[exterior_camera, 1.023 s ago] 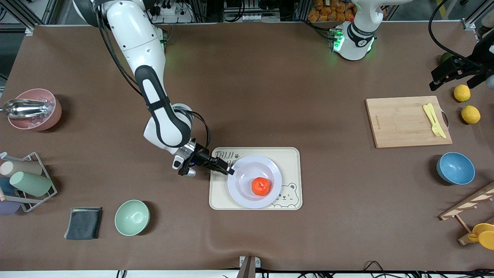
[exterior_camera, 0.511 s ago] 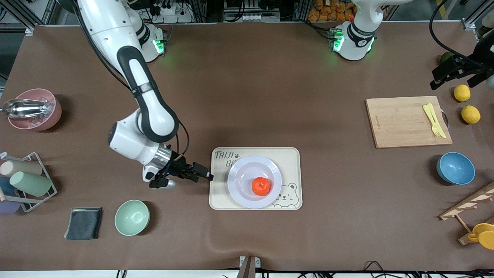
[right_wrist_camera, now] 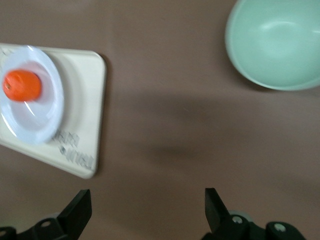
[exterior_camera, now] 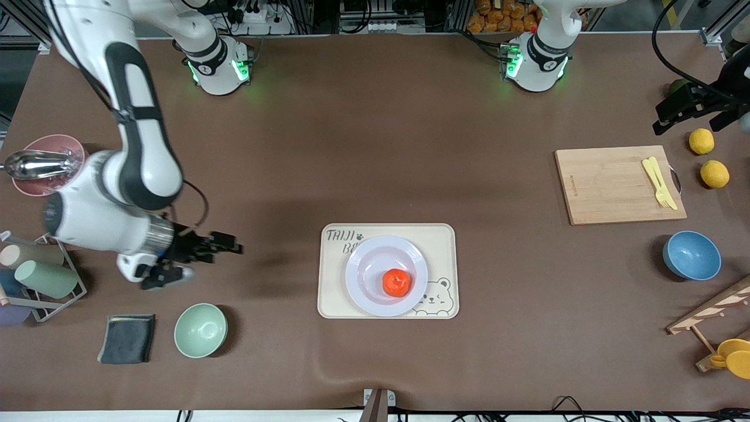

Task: Place orange and plate with both arms
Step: 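Open the right gripper and withdraw it from the plate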

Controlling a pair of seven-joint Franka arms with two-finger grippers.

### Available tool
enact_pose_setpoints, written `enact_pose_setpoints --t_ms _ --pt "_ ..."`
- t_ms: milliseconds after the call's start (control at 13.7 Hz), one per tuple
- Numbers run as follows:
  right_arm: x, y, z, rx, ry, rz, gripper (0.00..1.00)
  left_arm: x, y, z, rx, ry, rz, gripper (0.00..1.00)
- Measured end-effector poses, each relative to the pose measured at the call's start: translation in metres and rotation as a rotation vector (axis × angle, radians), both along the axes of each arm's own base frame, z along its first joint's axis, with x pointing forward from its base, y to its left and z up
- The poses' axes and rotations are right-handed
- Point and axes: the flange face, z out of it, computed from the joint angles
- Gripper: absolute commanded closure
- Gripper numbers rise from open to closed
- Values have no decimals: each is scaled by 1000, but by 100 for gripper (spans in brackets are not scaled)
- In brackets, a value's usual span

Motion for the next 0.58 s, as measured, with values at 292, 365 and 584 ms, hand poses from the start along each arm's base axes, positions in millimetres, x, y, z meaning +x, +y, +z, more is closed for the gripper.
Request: enact_pose_setpoints --t_ms 292,365,584 --pt "-32 -73 94 -151 0 59 0 -1 0 2 0 -3 0 0" --pt "-39 -83 111 -161 -9 54 0 -1 0 2 0 -3 0 0" --pt "-60 -112 155 -212 -15 3 0 -1 0 2 0 -4 -1 0"
